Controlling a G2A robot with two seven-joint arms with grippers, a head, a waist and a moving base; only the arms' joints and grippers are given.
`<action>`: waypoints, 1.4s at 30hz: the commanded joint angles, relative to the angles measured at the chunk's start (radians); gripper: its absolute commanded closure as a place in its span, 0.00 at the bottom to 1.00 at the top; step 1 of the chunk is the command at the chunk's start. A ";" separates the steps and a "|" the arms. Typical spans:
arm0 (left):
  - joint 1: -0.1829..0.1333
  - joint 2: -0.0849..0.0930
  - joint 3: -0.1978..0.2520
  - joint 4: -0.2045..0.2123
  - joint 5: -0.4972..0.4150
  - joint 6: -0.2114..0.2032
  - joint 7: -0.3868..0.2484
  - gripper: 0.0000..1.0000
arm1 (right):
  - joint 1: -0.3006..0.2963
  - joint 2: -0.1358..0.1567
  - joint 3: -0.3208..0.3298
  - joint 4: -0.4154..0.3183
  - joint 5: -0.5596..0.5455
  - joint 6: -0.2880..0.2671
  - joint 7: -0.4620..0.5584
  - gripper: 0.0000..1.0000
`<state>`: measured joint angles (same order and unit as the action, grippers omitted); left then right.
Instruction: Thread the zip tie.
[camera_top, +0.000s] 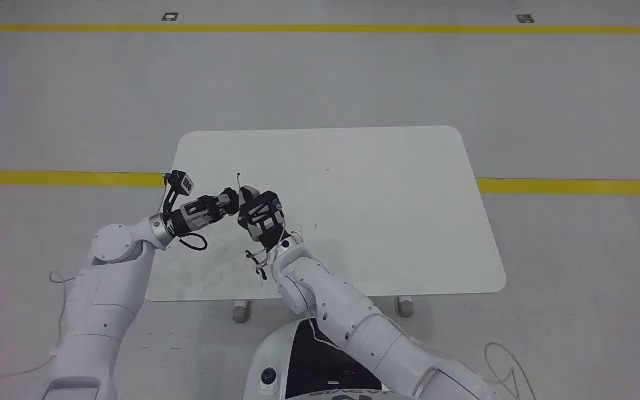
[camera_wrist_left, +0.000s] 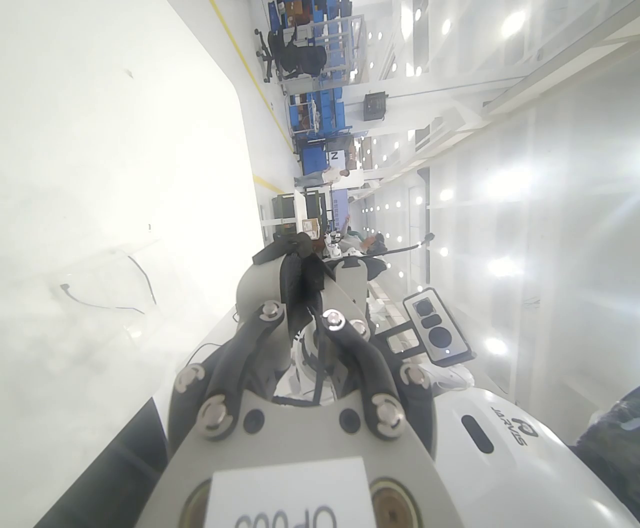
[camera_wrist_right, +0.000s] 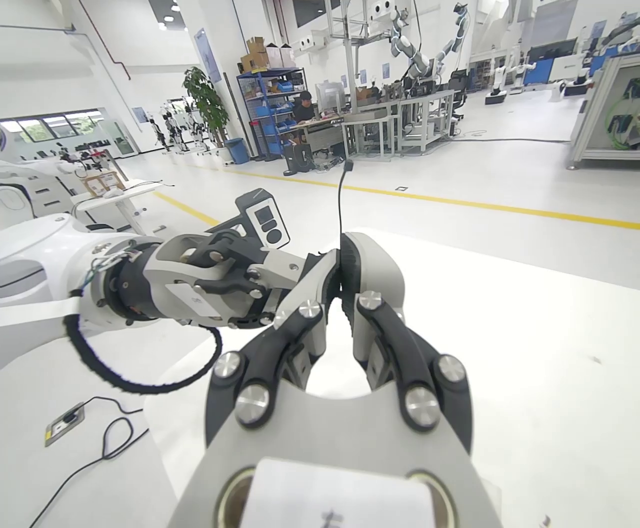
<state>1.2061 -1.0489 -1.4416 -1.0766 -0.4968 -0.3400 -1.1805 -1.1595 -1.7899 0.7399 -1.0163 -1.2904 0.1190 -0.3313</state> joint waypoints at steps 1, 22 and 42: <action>0.000 0.000 0.000 0.000 0.000 0.000 0.000 1.00 | 0.001 0.000 0.000 0.003 0.002 0.002 0.000 1.00; 0.000 0.000 0.000 0.000 0.000 0.000 0.000 1.00 | 0.009 -0.002 -0.013 0.031 0.028 0.004 -0.010 1.00; 0.000 0.000 0.000 0.000 0.000 0.000 0.000 1.00 | -0.032 0.022 0.033 -0.042 -0.026 0.020 0.008 0.00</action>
<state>1.2061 -1.0489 -1.4416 -1.0766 -0.4968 -0.3400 -1.1805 -1.1843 -1.7722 0.7655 -1.0466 -1.3071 0.1414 -0.3293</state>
